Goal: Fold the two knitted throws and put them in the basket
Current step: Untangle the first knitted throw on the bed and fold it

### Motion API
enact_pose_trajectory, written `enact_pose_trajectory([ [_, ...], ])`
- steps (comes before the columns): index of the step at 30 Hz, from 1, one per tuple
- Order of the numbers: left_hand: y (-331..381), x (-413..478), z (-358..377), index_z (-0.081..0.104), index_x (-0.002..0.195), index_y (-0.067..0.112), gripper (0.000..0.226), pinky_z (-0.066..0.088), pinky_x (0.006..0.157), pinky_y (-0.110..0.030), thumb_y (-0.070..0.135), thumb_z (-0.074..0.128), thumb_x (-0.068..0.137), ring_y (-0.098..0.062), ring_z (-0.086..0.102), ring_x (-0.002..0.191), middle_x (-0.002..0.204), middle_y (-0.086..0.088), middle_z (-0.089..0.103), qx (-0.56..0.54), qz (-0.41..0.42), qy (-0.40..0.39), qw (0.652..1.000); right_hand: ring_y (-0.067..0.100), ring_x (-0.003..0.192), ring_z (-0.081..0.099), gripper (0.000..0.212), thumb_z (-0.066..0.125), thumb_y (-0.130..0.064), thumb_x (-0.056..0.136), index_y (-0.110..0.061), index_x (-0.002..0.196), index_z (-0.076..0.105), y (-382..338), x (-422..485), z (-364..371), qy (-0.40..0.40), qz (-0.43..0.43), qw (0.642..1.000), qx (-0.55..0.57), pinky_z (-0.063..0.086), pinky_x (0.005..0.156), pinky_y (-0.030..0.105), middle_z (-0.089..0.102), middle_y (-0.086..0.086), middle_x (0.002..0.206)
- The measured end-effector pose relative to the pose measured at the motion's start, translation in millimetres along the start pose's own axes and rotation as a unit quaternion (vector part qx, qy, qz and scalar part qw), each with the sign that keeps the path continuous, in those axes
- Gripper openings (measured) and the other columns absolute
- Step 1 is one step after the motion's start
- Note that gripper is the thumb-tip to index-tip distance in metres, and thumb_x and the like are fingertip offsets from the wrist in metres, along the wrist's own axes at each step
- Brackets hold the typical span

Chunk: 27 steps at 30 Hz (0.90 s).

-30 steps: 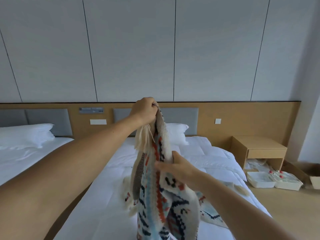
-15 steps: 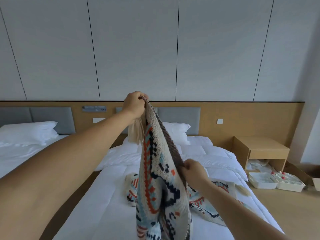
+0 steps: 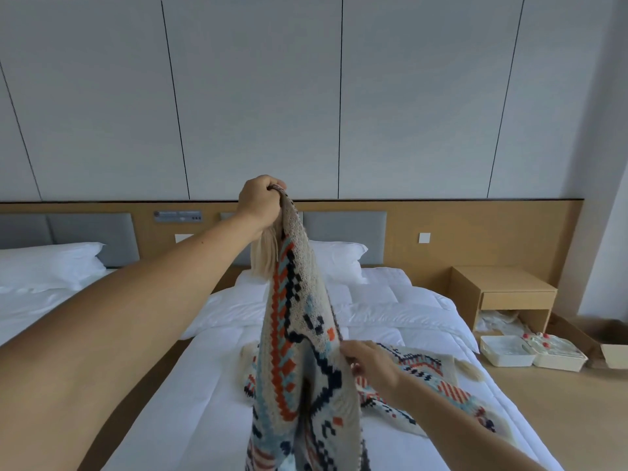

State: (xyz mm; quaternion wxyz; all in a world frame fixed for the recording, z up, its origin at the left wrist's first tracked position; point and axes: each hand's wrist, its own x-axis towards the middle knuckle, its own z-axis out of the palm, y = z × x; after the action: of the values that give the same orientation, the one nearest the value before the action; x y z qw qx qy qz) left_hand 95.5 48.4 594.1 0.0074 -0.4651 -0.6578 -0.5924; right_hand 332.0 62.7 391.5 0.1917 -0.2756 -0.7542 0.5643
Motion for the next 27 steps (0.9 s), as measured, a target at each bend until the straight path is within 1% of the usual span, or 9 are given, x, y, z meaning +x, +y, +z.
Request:
enact_pose_trajectory([
  [3, -3, 1, -6, 0.066, 0.095, 0.013, 0.032, 0.05, 0.092, -0.044, -0.002, 0.038, 0.09, -0.034, 0.059, 0.11, 0.1, -0.004, 0.061, 0.003, -0.002, 0.003, 1.0, 0.04, 0.1, 0.067, 0.061, 0.075, -0.052, 0.076, 0.006, 0.096, 0.07, 18, 0, 2, -0.03, -0.002, 1.0, -0.005, 0.053, 0.096, 0.048, 0.071, 0.024, 0.105],
  [5, -6, 4, -14, 0.067, 0.096, 0.013, 0.033, 0.05, 0.092, -0.045, -0.002, 0.038, 0.09, -0.034, 0.06, 0.109, 0.1, -0.004, 0.061, 0.009, -0.01, 0.016, 1.0, 0.043, 0.096, 0.068, 0.053, 0.082, -0.044, 0.072, 0.004, 0.092, 0.073, 19, -1, -3, 0.025, -0.005, 1.0, 0.0, 0.052, 0.093, 0.055, 0.072, 0.026, 0.1],
  [8, -13, 9, -31, 0.066, 0.095, 0.015, 0.033, 0.05, 0.095, -0.044, -0.001, 0.038, 0.091, -0.032, 0.059, 0.111, 0.104, -0.002, 0.061, 0.014, -0.018, 0.036, 0.999, 0.029, 0.068, 0.059, 0.03, 0.082, -0.034, 0.076, -0.007, 0.069, 0.071, 11, -1, -31, 0.147, -0.013, 0.989, 0.015, 0.048, 0.067, 0.046, 0.068, 0.016, 0.071],
  [10, -19, 11, -40, 0.066, 0.096, 0.014, 0.033, 0.05, 0.091, -0.048, -0.001, 0.038, 0.092, -0.039, 0.059, 0.109, 0.104, -0.003, 0.061, 0.021, -0.023, 0.041, 0.999, 0.025, 0.066, 0.05, 0.044, 0.088, -0.046, 0.063, -0.007, 0.064, 0.068, 1, 1, -52, 0.198, -0.018, 0.979, 0.034, 0.038, 0.065, 0.04, 0.058, 0.012, 0.066],
  [12, -27, 13, -47, 0.066, 0.093, 0.016, 0.033, 0.051, 0.085, -0.052, -0.001, 0.038, 0.092, -0.044, 0.06, 0.106, 0.103, -0.006, 0.063, 0.03, -0.027, 0.046, 0.998, 0.025, 0.067, 0.051, 0.061, 0.092, -0.052, 0.049, -0.001, 0.07, 0.065, -14, 3, -69, 0.24, -0.025, 0.97, 0.025, 0.04, 0.066, 0.041, 0.057, 0.014, 0.069],
  [15, -41, 14, -57, 0.067, 0.094, 0.014, 0.032, 0.052, 0.085, -0.052, -0.002, 0.039, 0.092, -0.045, 0.06, 0.105, 0.11, -0.015, 0.067, 0.043, -0.032, 0.055, 0.997, 0.022, 0.064, 0.055, 0.024, 0.087, -0.019, 0.07, -0.006, 0.074, 0.066, -50, 2, -88, 0.289, -0.027, 0.957, -0.028, 0.047, 0.061, 0.037, 0.062, 0.008, 0.07],
  [18, -58, 16, -64, 0.067, 0.107, 0.006, 0.032, 0.049, 0.083, -0.04, -0.005, 0.041, 0.093, -0.037, 0.059, 0.106, 0.115, -0.014, 0.065, 0.107, -0.024, 0.036, 0.993, 0.017, 0.066, 0.054, 0.019, 0.082, -0.015, 0.075, -0.016, 0.074, 0.063, -85, 12, -114, 0.342, -0.064, 0.932, -0.105, 0.047, 0.061, 0.03, 0.06, 0.001, 0.071],
  [24, -93, 11, -80, 0.059, 0.085, 0.008, 0.02, 0.041, 0.068, -0.036, 0.0, 0.043, 0.094, -0.033, 0.059, 0.083, 0.088, -0.017, 0.062, 0.208, -0.078, -0.082, 0.971, 0.018, 0.08, 0.058, 0.036, 0.076, -0.026, 0.084, -0.017, 0.116, 0.061, -141, 30, -131, 0.337, -0.105, 0.892, -0.283, 0.05, 0.075, 0.032, 0.061, -0.005, 0.085],
  [27, -110, 0, -82, 0.052, 0.071, 0.012, 0.025, 0.039, 0.062, -0.032, 0.003, 0.041, 0.092, -0.031, 0.057, 0.075, 0.084, -0.019, 0.06, 0.252, -0.1, -0.127, 0.954, 0.015, 0.062, 0.051, 0.023, 0.071, -0.028, 0.088, -0.008, 0.099, 0.071, -146, 34, -124, 0.282, -0.067, 0.888, -0.357, 0.042, 0.057, 0.026, 0.06, -0.003, 0.074],
])
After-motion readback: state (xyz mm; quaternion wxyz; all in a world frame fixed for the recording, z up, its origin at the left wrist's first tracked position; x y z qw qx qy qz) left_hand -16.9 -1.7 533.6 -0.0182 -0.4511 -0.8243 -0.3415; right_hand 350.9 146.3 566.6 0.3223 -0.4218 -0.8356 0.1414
